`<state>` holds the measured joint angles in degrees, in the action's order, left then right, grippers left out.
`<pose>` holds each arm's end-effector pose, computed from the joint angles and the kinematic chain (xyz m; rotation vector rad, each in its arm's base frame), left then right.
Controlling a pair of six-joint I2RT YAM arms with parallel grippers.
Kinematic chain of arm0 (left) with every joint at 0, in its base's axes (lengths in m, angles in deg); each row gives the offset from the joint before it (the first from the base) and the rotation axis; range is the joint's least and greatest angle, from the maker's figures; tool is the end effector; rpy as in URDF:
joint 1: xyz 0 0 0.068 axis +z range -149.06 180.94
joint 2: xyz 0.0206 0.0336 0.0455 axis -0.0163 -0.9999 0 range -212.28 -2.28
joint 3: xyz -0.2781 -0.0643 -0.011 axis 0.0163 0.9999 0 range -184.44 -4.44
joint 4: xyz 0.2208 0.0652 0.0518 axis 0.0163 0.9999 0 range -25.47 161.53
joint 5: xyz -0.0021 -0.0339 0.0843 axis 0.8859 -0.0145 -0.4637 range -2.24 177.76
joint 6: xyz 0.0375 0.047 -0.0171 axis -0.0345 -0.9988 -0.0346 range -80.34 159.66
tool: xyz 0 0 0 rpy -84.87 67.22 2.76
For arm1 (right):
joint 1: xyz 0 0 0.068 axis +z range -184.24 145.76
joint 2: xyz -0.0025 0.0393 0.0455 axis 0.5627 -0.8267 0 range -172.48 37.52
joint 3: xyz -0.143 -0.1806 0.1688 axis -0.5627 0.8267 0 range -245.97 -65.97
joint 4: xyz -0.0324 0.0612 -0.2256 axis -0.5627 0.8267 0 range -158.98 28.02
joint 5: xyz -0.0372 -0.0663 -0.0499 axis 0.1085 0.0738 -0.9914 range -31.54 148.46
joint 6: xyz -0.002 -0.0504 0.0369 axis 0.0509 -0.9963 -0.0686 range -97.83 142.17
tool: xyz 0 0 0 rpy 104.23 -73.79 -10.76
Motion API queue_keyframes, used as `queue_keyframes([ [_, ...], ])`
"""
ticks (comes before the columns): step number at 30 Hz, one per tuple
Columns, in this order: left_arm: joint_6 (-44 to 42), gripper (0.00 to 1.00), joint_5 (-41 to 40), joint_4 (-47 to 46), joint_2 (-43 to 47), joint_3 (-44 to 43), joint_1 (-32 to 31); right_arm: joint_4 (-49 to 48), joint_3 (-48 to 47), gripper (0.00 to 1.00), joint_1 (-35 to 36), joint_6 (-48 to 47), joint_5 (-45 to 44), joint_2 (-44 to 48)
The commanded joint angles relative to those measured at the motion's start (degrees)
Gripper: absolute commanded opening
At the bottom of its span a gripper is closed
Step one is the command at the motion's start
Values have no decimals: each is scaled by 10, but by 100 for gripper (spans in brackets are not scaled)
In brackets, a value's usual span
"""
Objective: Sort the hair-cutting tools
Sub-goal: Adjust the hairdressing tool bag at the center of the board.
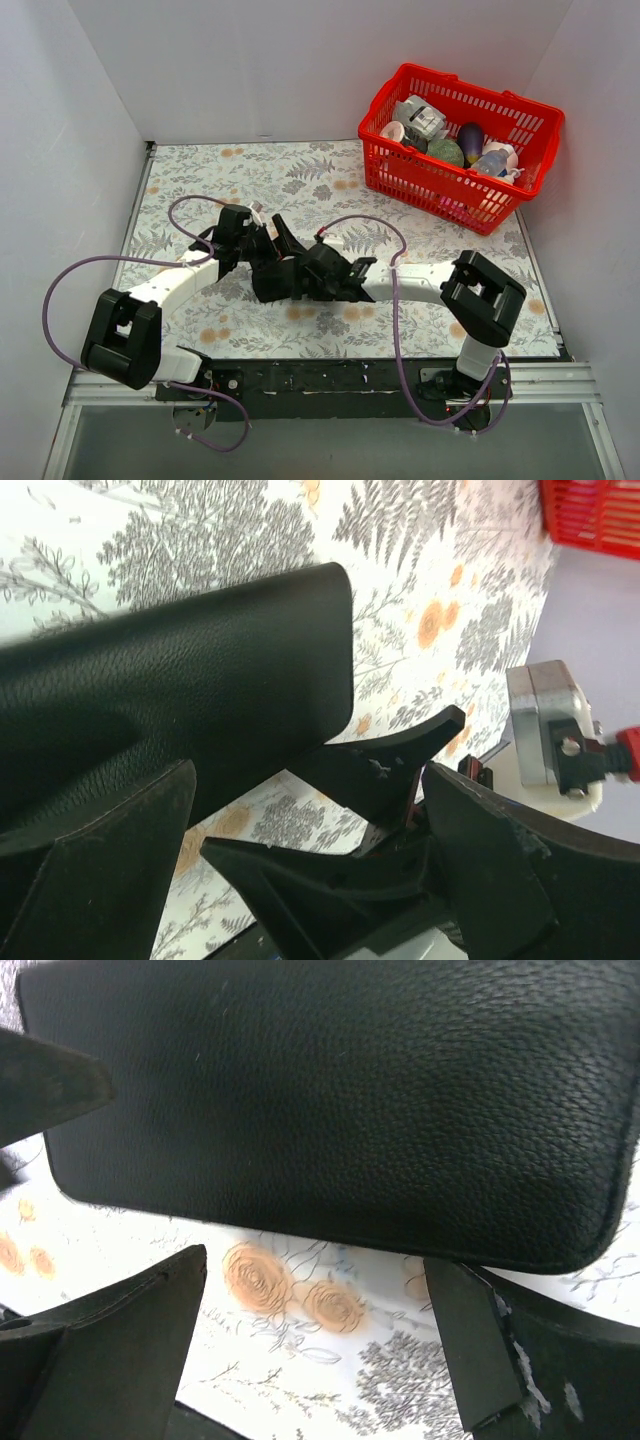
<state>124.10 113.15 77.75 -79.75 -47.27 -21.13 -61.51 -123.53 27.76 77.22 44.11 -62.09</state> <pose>0.2255 -0.1135 0.2231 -1.2332 2.5030 -1.2327 0.1729 0.3001 0.1943 -0.0357 2.4993 0.6212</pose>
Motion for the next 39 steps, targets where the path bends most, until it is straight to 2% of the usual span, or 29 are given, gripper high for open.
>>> queue_keyframes([
  [1, -19, 98, 24, 30, 7, -10, -5, 49, 25, 98, -85, -14, -61, -49],
  [6, -20, 98, 25, 30, 4, -11, -5, 24, 3, 98, -133, -43, -31, -85],
  [13, -24, 98, 24, 30, -6, -9, -4, -5, -23, 98, -160, -75, 21, -114],
  [18, -32, 98, 18, 21, -24, -2, -5, -4, -24, 98, -160, -63, 41, -132],
  [27, -56, 98, -53, 30, -87, 7, -5, -18, 10, 98, -159, -63, 53, -100],
  [32, -62, 98, -83, 38, -98, -14, -5, -21, 14, 98, -152, -70, 76, -100],
  [39, -81, 98, -100, 88, -72, -72, -5, 9, 38, 98, -140, -64, 57, -78],
])
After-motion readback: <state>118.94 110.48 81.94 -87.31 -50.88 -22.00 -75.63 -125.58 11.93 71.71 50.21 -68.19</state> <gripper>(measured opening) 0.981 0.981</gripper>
